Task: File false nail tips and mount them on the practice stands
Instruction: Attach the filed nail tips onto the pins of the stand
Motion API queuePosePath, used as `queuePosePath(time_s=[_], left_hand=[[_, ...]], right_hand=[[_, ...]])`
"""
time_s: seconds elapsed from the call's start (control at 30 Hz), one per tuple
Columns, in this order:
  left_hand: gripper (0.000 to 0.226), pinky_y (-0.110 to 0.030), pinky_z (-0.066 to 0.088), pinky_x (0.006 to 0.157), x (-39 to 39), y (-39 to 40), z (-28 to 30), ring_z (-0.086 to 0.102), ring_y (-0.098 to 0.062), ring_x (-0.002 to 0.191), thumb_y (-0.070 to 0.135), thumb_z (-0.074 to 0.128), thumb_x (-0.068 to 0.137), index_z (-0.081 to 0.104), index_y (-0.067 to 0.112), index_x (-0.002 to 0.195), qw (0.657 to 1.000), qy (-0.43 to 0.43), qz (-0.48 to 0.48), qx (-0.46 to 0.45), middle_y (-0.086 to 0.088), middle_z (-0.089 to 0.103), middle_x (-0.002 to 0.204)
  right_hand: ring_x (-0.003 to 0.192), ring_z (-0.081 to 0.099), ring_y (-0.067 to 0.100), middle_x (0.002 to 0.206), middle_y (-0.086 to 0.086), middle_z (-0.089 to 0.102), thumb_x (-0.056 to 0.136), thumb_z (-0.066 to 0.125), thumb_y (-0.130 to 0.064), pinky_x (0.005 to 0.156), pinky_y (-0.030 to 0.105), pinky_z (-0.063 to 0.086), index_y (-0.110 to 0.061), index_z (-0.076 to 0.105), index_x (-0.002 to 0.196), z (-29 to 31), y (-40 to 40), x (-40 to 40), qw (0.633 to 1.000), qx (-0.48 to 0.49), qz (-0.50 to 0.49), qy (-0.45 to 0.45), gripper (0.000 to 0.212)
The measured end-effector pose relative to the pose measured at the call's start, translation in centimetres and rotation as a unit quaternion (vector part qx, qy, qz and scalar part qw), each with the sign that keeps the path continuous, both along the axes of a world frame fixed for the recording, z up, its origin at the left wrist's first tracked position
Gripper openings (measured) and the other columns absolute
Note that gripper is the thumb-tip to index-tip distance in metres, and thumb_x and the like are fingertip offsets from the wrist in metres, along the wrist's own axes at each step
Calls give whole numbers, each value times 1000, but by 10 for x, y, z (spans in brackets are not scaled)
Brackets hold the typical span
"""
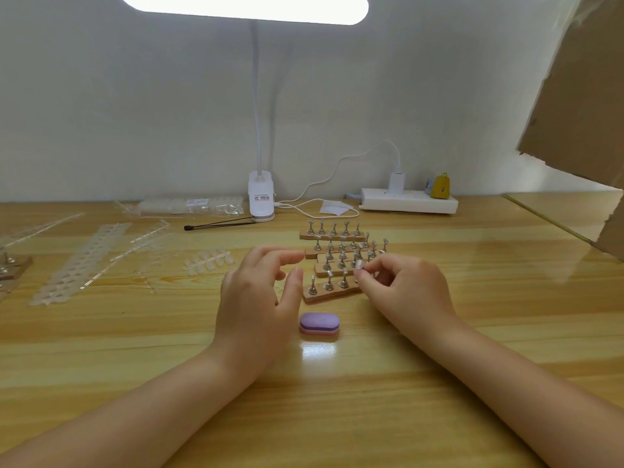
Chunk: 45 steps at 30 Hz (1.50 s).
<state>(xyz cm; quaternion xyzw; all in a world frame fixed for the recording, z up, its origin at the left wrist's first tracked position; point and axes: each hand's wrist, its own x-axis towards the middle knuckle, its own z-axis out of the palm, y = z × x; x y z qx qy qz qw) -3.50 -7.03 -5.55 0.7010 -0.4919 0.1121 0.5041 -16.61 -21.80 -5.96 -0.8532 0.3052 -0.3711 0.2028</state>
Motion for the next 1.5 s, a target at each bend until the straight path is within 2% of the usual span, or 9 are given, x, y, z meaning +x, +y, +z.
queuePosePath(time_s=[0.13, 0.27, 0.33, 0.43, 0.63, 0.83, 1.03, 1.23, 1.5], left_hand=[[27, -50, 47, 84, 1, -2, -1, 57, -2, 87, 11, 60, 89, 58, 34, 103, 999, 11, 15, 29, 25, 50, 102], [27, -35, 38, 96, 5, -2, -2, 54, -11, 104, 22, 55, 91, 57, 27, 117, 991, -33, 64, 113, 17, 50, 112], [37, -33, 31, 97, 11, -3, -2, 47, -15, 115, 36, 48, 92, 47, 27, 128, 956, -106, 134, 239, 9, 47, 124], [43, -37, 33, 94, 22, -2, 2, 44, -21, 116, 48, 36, 94, 43, 26, 129, 886, -166, 214, 377, 1, 44, 128], [41, -38, 35, 93, 31, -3, 5, 47, -23, 112, 51, 30, 96, 61, 27, 109, 835, -202, 226, 459, 2, 52, 120], [35, -35, 39, 92, 35, -5, 1, 50, -20, 109, 51, 38, 94, 58, 28, 111, 873, -186, 203, 403, 6, 57, 114], [16, -31, 43, 78, 43, -5, -2, 54, -12, 88, 44, 61, 85, 53, 31, 91, 951, -41, 134, 275, 16, 55, 82], [12, -26, 41, 60, 43, -6, -5, 55, -3, 72, 28, 63, 85, 55, 30, 77, 973, 36, 105, 204, 13, 60, 75], [8, -26, 44, 61, 37, -6, -8, 54, -4, 66, 23, 65, 86, 60, 29, 86, 988, 76, 54, 125, 13, 61, 75]], right_hand=[[58, 53, 5, 52, -14, 55, 87, 65, -41, 50, 24, 35, -28, 75, 76, -2, -3, 5, 996, -4, -23, 86, 19], [82, 65, 12, 71, -11, 69, 88, 63, -46, 67, 29, 50, -26, 77, 90, -3, -6, 5, 994, 7, -18, 110, 24], [87, 66, 10, 72, -11, 69, 88, 64, -45, 68, 28, 50, -26, 77, 91, -4, -6, 4, 994, 0, -12, 106, 24], [69, 61, 7, 63, -13, 64, 89, 63, -42, 59, 25, 45, -25, 77, 90, -3, -6, 4, 994, -2, -16, 108, 23], [66, 59, 10, 69, -10, 67, 92, 59, -38, 57, 26, 46, -27, 76, 92, -4, -6, 4, 992, -18, -19, 122, 20], [67, 60, 10, 71, -11, 68, 92, 57, -38, 52, 21, 41, -28, 76, 93, -5, -7, 6, 991, -28, -22, 126, 22], [62, 52, 8, 59, -14, 56, 91, 59, -44, 50, 22, 34, -28, 75, 90, -6, -11, 6, 993, -22, -24, 114, 23], [61, 55, 8, 59, -13, 59, 92, 58, -35, 51, 25, 40, -27, 76, 94, -6, -10, 6, 993, -17, -8, 116, 20], [60, 53, 4, 56, -19, 54, 92, 59, -36, 49, 23, 36, -27, 76, 98, -2, -7, 6, 993, 1, -12, 118, 20]])
